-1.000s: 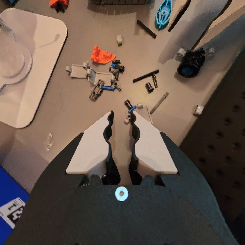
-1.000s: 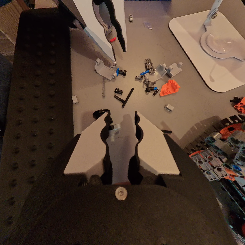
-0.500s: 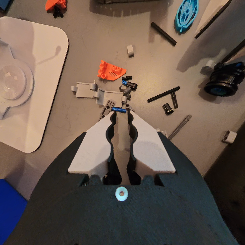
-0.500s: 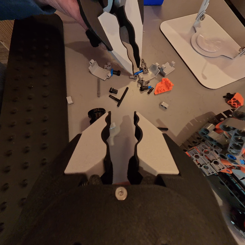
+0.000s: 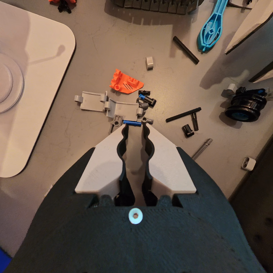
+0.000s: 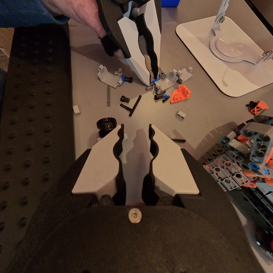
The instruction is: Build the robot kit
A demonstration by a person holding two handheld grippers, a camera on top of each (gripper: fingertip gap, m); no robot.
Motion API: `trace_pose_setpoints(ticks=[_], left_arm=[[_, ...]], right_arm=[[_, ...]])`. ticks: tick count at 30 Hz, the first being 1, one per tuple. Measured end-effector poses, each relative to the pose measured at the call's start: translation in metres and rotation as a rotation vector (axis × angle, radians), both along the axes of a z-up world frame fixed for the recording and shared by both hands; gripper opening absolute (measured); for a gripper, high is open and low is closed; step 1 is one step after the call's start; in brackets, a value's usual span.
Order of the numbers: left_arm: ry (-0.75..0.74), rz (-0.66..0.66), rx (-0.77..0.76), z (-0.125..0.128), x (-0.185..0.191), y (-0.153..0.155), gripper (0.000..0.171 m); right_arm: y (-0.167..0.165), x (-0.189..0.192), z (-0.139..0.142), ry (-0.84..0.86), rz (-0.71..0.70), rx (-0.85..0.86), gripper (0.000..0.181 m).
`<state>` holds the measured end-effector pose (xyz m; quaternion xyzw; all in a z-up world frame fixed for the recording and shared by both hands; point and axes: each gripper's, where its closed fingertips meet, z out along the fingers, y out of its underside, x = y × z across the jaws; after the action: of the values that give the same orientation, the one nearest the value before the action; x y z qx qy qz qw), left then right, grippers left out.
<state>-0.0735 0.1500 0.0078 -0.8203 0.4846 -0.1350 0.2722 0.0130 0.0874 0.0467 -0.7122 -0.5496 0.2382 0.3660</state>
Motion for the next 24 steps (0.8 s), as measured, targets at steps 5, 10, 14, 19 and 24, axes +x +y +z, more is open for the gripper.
trace_pose_setpoints(ticks=[5, 10, 14, 19, 24], left_arm=[[-0.020, -0.005, 0.006, 0.000, 0.002, 0.000, 0.000], [-0.026, -0.031, 0.002, -0.001, 0.000, -0.002, 0.000], [-0.005, -0.055, -0.008, -0.001, -0.006, -0.008, 0.000], [0.031, -0.075, -0.040, -0.001, -0.019, -0.017, 0.000], [0.034, -0.095, 0.014, 0.007, -0.029, -0.014, 0.012]], right_arm=[[0.000, 0.001, -0.002, -0.003, 0.000, -0.004, 0.031], [0.000, 0.002, -0.002, -0.003, -0.002, -0.004, 0.030], [0.001, 0.003, -0.002, -0.002, -0.003, -0.003, 0.030], [0.000, 0.003, -0.002, -0.001, -0.003, -0.002, 0.030], [0.000, 0.004, -0.002, -0.001, -0.003, -0.003, 0.030]])
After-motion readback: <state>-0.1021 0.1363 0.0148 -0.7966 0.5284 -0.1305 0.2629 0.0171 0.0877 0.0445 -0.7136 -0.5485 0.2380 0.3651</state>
